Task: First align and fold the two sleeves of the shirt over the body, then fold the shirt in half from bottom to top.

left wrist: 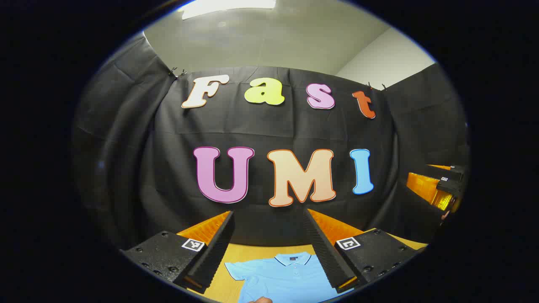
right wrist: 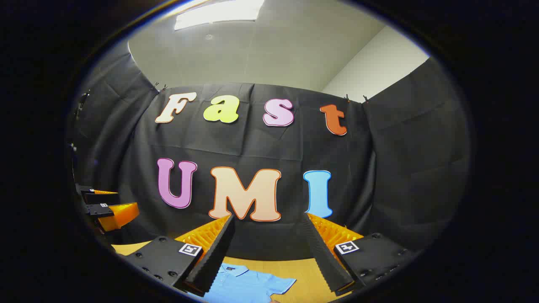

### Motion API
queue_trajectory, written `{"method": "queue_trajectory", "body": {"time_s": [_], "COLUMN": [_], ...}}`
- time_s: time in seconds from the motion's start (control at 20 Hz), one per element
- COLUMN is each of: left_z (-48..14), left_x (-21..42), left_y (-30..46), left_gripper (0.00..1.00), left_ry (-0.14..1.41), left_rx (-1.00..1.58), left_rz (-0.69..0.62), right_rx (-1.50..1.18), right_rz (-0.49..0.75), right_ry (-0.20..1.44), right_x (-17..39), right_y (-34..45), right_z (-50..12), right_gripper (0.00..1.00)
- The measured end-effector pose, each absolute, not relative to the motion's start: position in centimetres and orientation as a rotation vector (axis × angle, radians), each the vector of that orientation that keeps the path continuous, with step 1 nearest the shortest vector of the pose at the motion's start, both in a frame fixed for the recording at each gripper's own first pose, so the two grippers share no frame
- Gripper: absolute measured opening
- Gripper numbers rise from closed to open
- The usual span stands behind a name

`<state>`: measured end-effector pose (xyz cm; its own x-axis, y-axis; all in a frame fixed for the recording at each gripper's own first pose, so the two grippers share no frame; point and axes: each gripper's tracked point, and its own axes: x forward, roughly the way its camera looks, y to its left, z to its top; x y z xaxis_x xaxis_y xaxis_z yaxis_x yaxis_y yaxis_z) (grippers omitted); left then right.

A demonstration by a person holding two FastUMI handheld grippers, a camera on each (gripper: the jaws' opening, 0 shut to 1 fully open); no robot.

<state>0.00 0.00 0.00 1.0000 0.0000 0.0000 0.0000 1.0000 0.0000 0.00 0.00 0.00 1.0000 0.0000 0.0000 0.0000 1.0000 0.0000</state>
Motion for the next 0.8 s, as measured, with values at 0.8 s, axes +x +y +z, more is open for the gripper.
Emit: {"method": "queue_trajectory", "body": {"time_s": [0.8], "left_z": [-0.3], "left_x": [-1.0], "left_y": [1.4], "left_gripper": [0.97], "left_ry": [0.009], "left_rx": [-0.020], "left_rz": [0.036], "right_rx": [-0.007], "right_rz": [0.009], "right_ry": [0.005], "right_x": [-0.4], "right_y": [0.7], "right_z": [0.0], "right_gripper": [1.00]}}
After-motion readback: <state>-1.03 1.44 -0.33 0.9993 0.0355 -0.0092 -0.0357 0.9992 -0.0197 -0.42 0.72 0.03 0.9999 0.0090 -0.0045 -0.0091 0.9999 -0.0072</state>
